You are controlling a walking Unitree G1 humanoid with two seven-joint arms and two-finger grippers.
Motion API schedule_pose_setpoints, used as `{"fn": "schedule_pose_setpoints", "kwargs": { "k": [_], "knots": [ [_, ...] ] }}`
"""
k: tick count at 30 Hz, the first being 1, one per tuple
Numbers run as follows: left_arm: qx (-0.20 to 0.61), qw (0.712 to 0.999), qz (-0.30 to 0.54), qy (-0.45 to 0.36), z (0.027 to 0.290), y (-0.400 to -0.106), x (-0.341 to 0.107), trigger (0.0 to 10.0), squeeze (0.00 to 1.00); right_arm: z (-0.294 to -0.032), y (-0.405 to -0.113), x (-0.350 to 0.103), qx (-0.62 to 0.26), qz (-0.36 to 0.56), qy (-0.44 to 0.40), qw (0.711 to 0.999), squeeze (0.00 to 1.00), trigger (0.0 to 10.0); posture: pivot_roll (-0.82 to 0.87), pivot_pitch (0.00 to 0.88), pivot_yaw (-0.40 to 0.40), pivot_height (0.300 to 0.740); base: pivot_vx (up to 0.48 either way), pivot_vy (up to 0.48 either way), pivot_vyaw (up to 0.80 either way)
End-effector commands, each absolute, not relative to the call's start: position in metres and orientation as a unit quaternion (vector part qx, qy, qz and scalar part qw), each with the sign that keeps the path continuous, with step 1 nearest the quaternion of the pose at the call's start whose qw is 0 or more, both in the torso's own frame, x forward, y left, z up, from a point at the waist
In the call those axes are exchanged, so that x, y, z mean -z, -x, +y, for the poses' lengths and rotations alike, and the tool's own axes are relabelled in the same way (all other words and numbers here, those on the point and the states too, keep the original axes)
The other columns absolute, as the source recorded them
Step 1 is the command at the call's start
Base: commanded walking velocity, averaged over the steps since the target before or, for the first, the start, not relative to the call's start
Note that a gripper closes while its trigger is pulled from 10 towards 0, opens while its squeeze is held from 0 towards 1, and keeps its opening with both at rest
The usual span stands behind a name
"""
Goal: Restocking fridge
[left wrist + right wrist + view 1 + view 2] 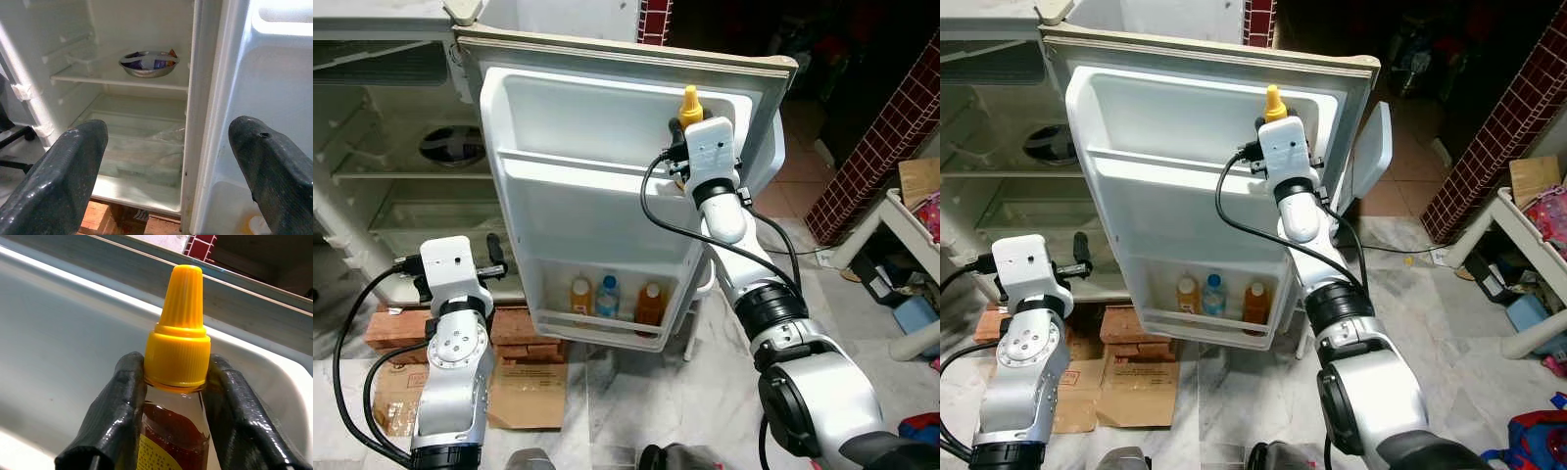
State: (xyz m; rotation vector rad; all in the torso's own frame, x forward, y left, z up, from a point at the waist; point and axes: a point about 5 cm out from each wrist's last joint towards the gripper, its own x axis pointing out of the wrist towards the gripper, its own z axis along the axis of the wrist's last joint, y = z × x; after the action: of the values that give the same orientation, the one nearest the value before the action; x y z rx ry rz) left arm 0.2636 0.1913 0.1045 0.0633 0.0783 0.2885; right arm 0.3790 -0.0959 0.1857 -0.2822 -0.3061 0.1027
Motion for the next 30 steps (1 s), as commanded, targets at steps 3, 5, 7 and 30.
{"fn": "schedule_pose_setpoints", "kwargs": {
  "k": [3, 5, 7, 30],
  "knots": [
    [-0.138, 0.989, 0.036, -0.040, 0.191, -0.264, -0.108, 10.0, 0.00, -0.117, -0.382, -0.176, -0.010, -0.116, 0.139, 0.983, 1.00, 10.0, 0.13, 0.000, -0.043, 0.740, 0.000, 0.000, 0.00],
    [-0.138, 0.989, 0.036, -0.041, 0.191, -0.264, -0.108, 10.0, 0.00, -0.118, -0.382, -0.176, -0.009, -0.118, 0.139, 0.983, 1.00, 10.0, 0.13, 0.000, -0.042, 0.740, 0.000, 0.000, 0.00],
    [-0.137, 0.989, 0.036, -0.041, 0.191, -0.265, -0.108, 10.0, 0.00, -0.117, -0.382, -0.178, -0.013, -0.124, 0.131, 0.983, 1.00, 10.0, 0.13, 0.000, -0.039, 0.740, 0.000, 0.000, 0.00],
    [-0.135, 0.989, 0.037, -0.041, 0.189, -0.268, -0.109, 10.0, 0.00, -0.081, -0.369, -0.225, -0.120, -0.231, 0.029, 0.965, 0.00, 10.0, 0.13, 0.000, -0.040, 0.740, 0.000, 0.000, 0.00]
  ]
}}
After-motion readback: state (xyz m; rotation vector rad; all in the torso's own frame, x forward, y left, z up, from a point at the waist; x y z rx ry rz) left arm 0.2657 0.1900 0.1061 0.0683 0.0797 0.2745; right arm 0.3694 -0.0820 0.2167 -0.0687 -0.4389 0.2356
